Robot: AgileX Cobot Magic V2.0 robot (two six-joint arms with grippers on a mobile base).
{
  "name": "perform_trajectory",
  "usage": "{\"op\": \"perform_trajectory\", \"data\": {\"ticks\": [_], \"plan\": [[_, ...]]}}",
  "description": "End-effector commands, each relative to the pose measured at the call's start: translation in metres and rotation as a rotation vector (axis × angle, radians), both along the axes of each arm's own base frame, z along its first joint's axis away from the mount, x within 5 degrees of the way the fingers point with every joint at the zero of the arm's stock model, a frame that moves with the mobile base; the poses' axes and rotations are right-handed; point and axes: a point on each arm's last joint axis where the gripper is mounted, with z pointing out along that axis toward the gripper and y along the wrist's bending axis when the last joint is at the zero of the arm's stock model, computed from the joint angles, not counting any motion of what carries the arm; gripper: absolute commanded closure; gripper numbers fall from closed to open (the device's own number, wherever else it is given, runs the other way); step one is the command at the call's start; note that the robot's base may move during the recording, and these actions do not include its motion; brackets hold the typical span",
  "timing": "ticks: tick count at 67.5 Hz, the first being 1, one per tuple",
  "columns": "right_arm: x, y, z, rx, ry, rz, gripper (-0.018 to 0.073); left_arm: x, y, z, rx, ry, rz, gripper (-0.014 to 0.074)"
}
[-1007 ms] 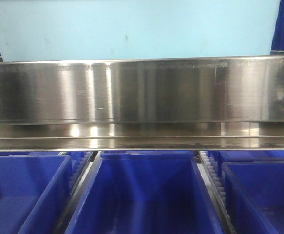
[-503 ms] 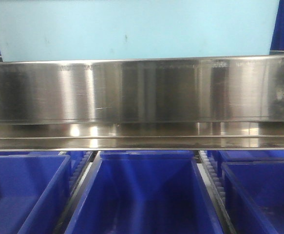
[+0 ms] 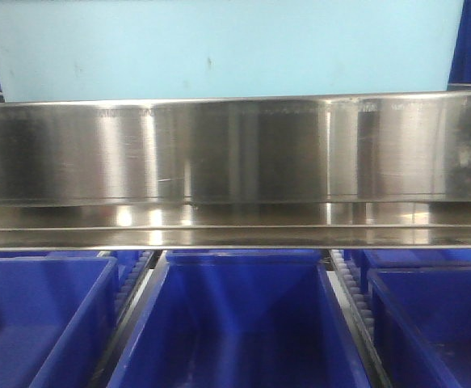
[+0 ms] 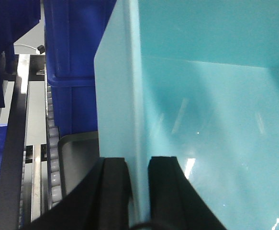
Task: Move two blue bins to right shelf middle
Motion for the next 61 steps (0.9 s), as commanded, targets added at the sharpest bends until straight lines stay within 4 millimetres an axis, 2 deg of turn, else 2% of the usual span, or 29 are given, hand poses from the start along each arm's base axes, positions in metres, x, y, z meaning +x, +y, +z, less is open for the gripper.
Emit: {"op": "perform_trajectory", "data": {"ticks": [1,14,24,41,61], "plan": [[-0.001,-0.002,0.007,-0.004,-0.058,-0.001,0.0711,-0.009,0.001,0.016,-0.091,-0.067,-0.017,0.0707],[-0.004,0.002,0.005,0.037,-0.011,0.037,0.0711,-0.01,0.001,0.008,-0.047,0.005,-0.023,0.0707],[-0.004,0.006,-0.004,0.021,0.065,0.059,0.0711,-0.004,0.0,-0.014,0.04,0.118,-0.013,0.0707],[0.004,0.009,-0.032,0.001,0.173,0.061,0.0711,0.007,-0.002,-0.049,0.107,0.216,0.001,0.0707],[0.011,0.012,-0.062,-0.007,0.263,0.053,0.0711,0.013,-0.003,-0.07,0.154,0.272,0.012,0.0707]]}}
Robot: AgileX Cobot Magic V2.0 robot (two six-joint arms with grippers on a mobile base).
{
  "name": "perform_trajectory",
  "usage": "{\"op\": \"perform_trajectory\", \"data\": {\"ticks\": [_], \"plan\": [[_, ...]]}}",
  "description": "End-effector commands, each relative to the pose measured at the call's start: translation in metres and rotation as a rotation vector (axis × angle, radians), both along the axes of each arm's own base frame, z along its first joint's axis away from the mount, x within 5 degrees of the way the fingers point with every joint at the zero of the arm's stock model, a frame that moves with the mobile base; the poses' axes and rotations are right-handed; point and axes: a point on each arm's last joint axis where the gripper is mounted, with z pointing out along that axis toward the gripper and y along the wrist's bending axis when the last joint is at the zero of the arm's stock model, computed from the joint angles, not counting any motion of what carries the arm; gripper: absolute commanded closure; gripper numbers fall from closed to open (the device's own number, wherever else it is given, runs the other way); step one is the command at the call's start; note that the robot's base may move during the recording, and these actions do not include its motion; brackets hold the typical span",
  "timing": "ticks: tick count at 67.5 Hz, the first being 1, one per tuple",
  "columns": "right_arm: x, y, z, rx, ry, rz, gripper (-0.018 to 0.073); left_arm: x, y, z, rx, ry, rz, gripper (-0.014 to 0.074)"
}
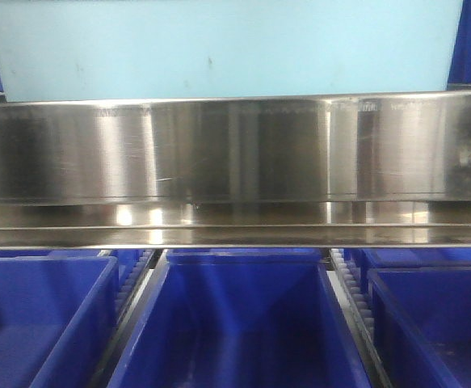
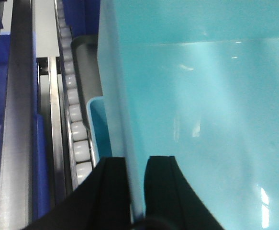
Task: Move two blue bins to right shelf middle
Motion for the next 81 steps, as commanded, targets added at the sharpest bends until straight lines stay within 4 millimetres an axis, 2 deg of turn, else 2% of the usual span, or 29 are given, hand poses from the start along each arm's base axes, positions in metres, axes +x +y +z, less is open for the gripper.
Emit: {"op": "perform_trajectory", "data": {"ticks": [1,15,20,23,30,41,46,54,63,70,81], "plan": [[0.0,0.002,0.002,0.027,-0.031,0.014,0.0711,0.001,0.0,0.001,-0.01,-0.025,0.0,0.0707],[0.0,0.002,-0.001,0.023,-0.017,0.015,0.0711,0.001,0.0,-0.005,0.003,-0.005,0.001,0.0705],[0.0,0.002,-0.002,0.02,-0.011,0.017,0.0708,0.001,0.0,-0.005,0.004,-0.004,0.001,0.0673],[0.0,0.002,-0.002,0.02,-0.009,0.017,0.0687,0.001,0.0,-0.005,0.004,-0.004,0.001,0.0622],[-0.001,0.002,-0.001,0.019,-0.006,0.018,0.0507,0.001,0.0,-0.005,0.007,0.002,0.0,0.0458],[-0.002,0.002,0.0,0.019,-0.01,0.018,0.0096,0.001,0.0,-0.005,0.007,0.002,0.0,0.0181],[-0.004,0.001,0.003,0.021,-0.017,0.019,-0.0019,0.0,0.001,-0.005,0.01,-0.001,0.0,0.0091],[-0.011,-0.001,0.01,0.028,-0.039,0.018,0.0001,-0.002,0.003,-0.002,0.016,-0.016,0.004,0.0007],[-0.017,-0.004,0.014,0.022,-0.046,0.018,0.0001,-0.007,0.005,0.0,0.026,-0.008,0.004,0.0006],[-0.018,-0.004,0.009,0.005,0.0,0.026,0.0001,-0.008,0.01,-0.004,0.094,0.021,0.02,0.0006],[-0.01,-0.001,-0.005,-0.018,0.068,0.033,0.0001,-0.004,0.013,-0.021,0.105,0.068,0.031,0.0006]]}}
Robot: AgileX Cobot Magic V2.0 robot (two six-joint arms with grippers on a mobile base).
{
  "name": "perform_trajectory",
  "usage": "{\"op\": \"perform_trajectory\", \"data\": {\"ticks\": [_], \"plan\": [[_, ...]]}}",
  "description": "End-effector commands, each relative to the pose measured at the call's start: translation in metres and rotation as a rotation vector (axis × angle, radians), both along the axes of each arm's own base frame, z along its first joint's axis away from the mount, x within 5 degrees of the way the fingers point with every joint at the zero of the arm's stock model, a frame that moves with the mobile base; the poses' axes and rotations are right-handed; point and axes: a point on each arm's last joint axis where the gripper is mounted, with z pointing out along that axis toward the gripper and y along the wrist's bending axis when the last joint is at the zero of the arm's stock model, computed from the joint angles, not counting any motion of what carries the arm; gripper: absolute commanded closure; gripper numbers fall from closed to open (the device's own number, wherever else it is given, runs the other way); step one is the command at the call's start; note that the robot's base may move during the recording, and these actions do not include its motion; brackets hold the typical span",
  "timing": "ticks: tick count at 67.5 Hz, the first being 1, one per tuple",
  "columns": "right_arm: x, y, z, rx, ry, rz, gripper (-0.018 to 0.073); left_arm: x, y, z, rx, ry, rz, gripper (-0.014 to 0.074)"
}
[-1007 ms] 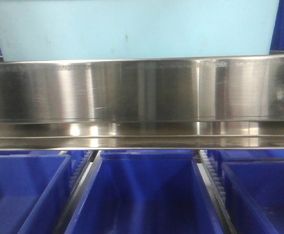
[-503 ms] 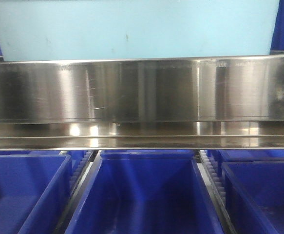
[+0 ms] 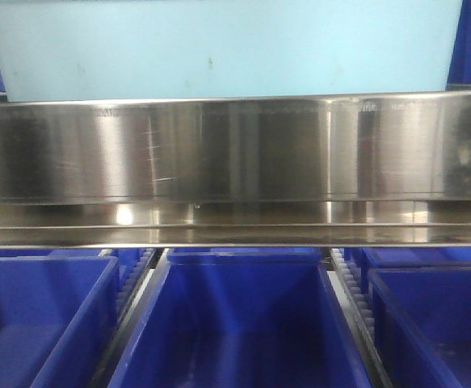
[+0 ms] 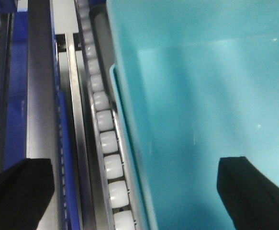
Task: Move two blue bins to right shelf middle
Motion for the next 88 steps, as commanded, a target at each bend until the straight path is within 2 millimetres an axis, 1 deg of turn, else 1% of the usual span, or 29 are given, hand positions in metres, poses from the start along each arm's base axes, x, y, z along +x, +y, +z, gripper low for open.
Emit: {"op": "perform_trajectory", "data": {"ticks": [1,8,9,15,21,28,33,40,43,47,53,58,63,69,70,73,74,77,79,82,88], "plan": [[0.005,0.001,-0.006,-0.016,0.019,0.007,0.0001,0.0,0.002,-0.008,0.005,0.011,0.008,0.0006],[0.008,0.002,-0.02,-0.022,0.059,0.0,0.0001,0.003,0.0,-0.027,-0.001,0.046,0.005,0.0006],[0.008,0.002,-0.024,-0.025,0.072,-0.002,0.0001,0.004,-0.001,-0.033,-0.002,0.061,0.004,0.0006],[0.01,0.003,-0.042,-0.039,0.12,-0.005,0.0001,0.005,-0.003,-0.049,-0.011,0.097,0.001,0.0006],[0.011,0.003,-0.065,-0.052,0.175,-0.014,0.0001,0.005,-0.005,-0.062,-0.023,0.122,0.001,0.0006],[0.012,0.005,-0.089,-0.044,0.219,-0.024,0.0001,0.006,-0.006,-0.071,-0.026,0.139,0.002,0.0006],[0.012,0.006,-0.102,-0.03,0.239,-0.03,0.0001,0.006,-0.006,-0.072,-0.026,0.141,0.002,0.0006],[0.012,0.008,-0.112,0.0,0.253,-0.038,0.0008,0.006,-0.006,-0.072,-0.026,0.145,0.002,0.0006],[0.012,0.008,-0.115,0.006,0.256,-0.041,0.0032,0.005,-0.006,-0.073,-0.028,0.153,0.001,0.0006],[0.011,0.008,-0.116,0.005,0.257,-0.041,0.0091,0.004,-0.007,-0.073,-0.028,0.169,-0.002,0.0006],[0.011,0.011,-0.115,0.007,0.249,-0.034,0.022,0.003,-0.007,-0.075,-0.024,0.19,-0.004,0.0008],[0.01,0.012,-0.115,0.009,0.246,-0.031,0.0327,0.001,-0.006,-0.076,-0.017,0.209,-0.005,0.0029],[0.009,0.014,-0.114,0.009,0.245,-0.024,0.0406,0.0,-0.006,-0.077,-0.01,0.226,-0.006,0.0099],[0.009,0.014,-0.114,0.008,0.247,-0.024,0.0465,-0.001,-0.006,-0.077,-0.007,0.232,-0.006,0.0242],[0.009,0.014,-0.114,0.007,0.249,-0.023,0.047,-0.001,-0.006,-0.077,-0.007,0.232,-0.006,0.0272],[0.008,0.014,-0.115,0.006,0.253,-0.022,0.0524,-0.001,-0.006,-0.077,-0.007,0.232,-0.006,0.0399],[0.008,0.014,-0.115,0.005,0.255,-0.022,0.0533,-0.001,-0.006,-0.077,-0.007,0.232,-0.006,0.0416],[0.008,0.014,-0.115,0.004,0.258,-0.021,0.0589,-0.001,-0.006,-0.077,-0.01,0.233,-0.007,0.0519],[0.008,0.014,-0.115,0.004,0.258,-0.021,0.0643,-0.001,-0.006,-0.077,-0.012,0.234,-0.007,0.0606],[0.008,0.013,-0.114,0.005,0.256,-0.021,0.072,-0.001,-0.006,-0.077,-0.013,0.235,-0.007,0.0708],[0.008,0.013,-0.114,0.005,0.256,-0.021,0.071,-0.001,-0.006,-0.077,-0.013,0.235,-0.007,0.0707]]}}
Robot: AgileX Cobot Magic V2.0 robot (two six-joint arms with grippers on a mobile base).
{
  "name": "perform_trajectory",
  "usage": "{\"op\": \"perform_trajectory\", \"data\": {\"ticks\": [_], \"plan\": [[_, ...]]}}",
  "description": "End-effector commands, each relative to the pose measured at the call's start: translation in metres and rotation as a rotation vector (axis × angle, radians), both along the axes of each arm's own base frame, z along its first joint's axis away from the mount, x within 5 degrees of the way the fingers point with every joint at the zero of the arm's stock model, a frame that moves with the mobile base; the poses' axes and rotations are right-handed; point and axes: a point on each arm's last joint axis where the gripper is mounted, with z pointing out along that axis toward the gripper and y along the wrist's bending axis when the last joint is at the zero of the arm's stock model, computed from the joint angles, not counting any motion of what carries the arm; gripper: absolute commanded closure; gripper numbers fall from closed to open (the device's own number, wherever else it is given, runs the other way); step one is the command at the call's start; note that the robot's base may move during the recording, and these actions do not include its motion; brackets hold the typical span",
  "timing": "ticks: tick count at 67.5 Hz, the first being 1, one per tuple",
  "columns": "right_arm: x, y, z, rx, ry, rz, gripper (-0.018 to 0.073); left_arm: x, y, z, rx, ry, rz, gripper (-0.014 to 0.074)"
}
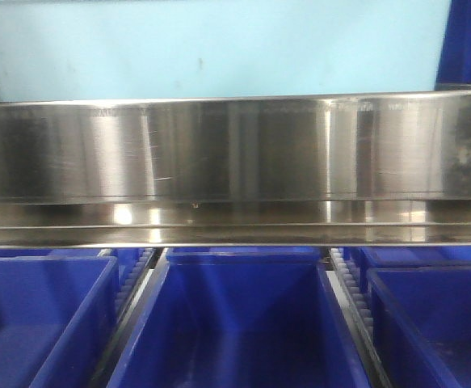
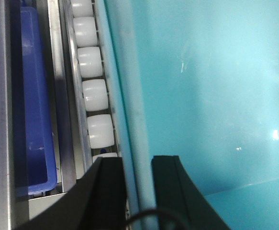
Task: Move two blue bins to right shelf middle
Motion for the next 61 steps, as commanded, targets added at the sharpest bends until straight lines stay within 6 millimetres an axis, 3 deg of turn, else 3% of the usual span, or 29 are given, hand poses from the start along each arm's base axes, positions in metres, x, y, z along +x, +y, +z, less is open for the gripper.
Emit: {"op": "perform_trajectory", "data": {"ticks": [1,13,26,61], "plan": [[-0.001,0.002,-0.017,-0.038,0.081,0.028,0.0711,0.0,0.001,0.001,-0.005,-0.004,-0.001,0.0707],[-0.003,0.002,-0.015,-0.036,0.072,0.027,0.0712,-0.001,-0.001,0.002,-0.03,-0.001,-0.001,0.0707],[-0.012,-0.002,0.009,-0.002,-0.031,0.015,0.0712,-0.004,-0.001,0.022,-0.074,-0.055,-0.002,0.0707],[-0.04,-0.011,0.137,0.118,-0.404,0.022,0.0712,-0.046,0.012,0.13,-0.283,-0.406,-0.014,0.0707]]}}
